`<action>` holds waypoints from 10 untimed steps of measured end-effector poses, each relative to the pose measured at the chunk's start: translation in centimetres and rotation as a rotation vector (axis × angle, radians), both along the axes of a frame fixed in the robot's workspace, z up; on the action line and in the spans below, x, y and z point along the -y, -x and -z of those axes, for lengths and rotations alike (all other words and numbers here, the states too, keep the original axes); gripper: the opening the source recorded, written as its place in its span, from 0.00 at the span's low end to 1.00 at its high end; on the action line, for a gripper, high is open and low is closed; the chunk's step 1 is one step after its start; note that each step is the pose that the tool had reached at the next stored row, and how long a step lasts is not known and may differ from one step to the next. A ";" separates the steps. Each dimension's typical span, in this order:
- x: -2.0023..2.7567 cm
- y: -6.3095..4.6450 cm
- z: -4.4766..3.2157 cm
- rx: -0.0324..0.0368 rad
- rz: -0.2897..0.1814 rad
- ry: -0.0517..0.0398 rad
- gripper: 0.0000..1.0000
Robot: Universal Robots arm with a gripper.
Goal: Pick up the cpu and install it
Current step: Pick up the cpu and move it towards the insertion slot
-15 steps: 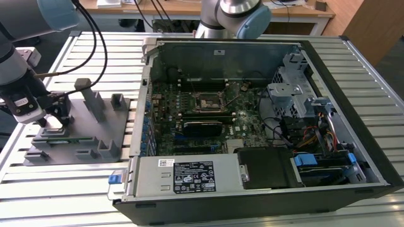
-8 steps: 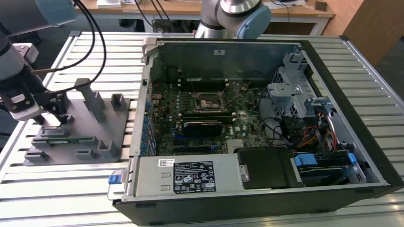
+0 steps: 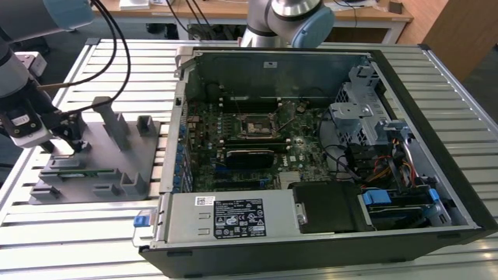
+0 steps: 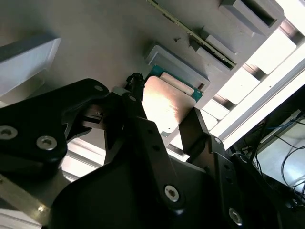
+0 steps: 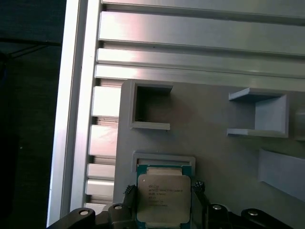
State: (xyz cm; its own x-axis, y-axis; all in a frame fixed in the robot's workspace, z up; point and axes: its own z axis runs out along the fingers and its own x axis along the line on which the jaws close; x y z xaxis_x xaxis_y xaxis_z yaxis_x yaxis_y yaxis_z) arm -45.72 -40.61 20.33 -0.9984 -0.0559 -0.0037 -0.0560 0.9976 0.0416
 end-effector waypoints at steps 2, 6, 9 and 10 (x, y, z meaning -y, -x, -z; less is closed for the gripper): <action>0.00 0.0 -0.09 0.0000 0.000 0.0000 0.54; -0.01 0.0 -0.26 0.0000 0.000 0.0000 0.54; -0.02 0.0 -0.41 0.0001 0.000 -0.0001 0.54; -0.02 0.0 -0.48 0.0001 0.000 -0.0001 0.54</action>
State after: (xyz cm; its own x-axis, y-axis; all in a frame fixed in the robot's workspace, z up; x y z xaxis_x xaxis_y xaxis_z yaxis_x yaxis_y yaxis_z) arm -45.72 -40.60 20.81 -0.9984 -0.0559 -0.0038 -0.0560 0.9976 0.0417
